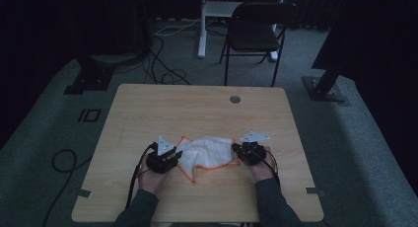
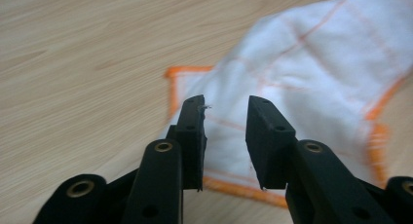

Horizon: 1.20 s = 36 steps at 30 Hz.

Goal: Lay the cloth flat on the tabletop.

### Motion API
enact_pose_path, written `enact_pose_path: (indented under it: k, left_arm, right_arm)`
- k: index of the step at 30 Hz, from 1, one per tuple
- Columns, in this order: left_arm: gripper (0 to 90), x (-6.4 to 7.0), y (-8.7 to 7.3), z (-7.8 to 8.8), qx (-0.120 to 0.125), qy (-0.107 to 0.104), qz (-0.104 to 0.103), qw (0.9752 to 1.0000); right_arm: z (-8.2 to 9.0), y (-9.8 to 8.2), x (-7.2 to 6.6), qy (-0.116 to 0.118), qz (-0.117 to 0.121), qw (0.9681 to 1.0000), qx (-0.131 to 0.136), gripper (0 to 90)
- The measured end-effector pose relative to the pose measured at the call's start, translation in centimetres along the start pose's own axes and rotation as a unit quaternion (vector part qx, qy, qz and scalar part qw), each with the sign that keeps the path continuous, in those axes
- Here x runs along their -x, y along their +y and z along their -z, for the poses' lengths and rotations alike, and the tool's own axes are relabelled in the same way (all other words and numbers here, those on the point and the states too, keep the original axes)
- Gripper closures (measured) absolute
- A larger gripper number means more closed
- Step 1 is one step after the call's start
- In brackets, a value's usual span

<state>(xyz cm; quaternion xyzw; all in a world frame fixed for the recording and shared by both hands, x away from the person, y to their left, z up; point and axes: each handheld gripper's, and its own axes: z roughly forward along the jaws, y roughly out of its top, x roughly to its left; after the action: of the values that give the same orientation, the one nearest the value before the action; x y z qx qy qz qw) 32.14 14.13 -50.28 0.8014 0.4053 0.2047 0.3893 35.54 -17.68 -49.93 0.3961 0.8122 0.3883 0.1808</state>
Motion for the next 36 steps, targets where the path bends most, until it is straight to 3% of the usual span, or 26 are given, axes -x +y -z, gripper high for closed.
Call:
enact_pose_path:
  k: [8,12,14,17,18,19,20,22,28,36]
  left_arm:
    - [64.2,2.7,0.8,-0.1,0.003,-0.043,-0.026,0.9987]
    - [59.8,4.1,1.0,-0.7,-0.004,-0.078,-0.049,0.9957]
    - [57.2,4.7,0.8,-1.2,-0.014,-0.082,-0.062,0.9946]
    - [59.8,5.1,0.3,-2.1,-0.039,-0.063,-0.077,0.9943]
    - [65.6,5.1,0.3,-2.1,-0.039,-0.063,-0.077,0.9943]
    - [65.6,4.7,-0.1,-2.6,-0.055,-0.056,-0.071,0.9944]
    - [77.7,4.5,-0.2,-2.6,-0.058,-0.051,-0.069,0.9946]
    - [83.5,3.9,-0.3,-2.3,-0.06,-0.039,-0.067,0.9952]
    - [85.9,1.3,-0.6,-1.5,-0.051,-0.007,-0.026,0.9983]
    - [86.0,-0.8,-0.8,-0.8,-0.041,0.034,0.001,0.9986]
  right_arm:
    - [-0.2,0.0,0.0,0.001,-0.001,1.0,-0.002,87.2]
    - [-0.3,0.1,0.0,0.001,-0.002,1.0,-0.002,87.1]
    - [-0.4,0.1,-0.1,0.002,-0.002,1.0,-0.001,87.1]
    - [-0.4,0.1,-0.1,0.004,-0.004,1.0,-0.002,87.0]
    - [-0.4,0.1,-0.1,0.004,-0.004,1.0,-0.002,87.0]
    - [-0.5,0.1,-0.1,0.004,-0.005,1.0,-0.002,87.0]
    - [-0.6,0.1,-0.1,0.005,-0.004,1.0,-0.003,87.0]
    - [-0.7,0.1,-0.1,0.006,-0.005,1.0,-0.005,86.6]
    - [-1.4,0.1,-0.1,0.009,-0.011,0.9999,-0.009,82.1]
    - [-3.2,0.3,-0.7,0.014,-0.013,0.9996,-0.019,77.3]
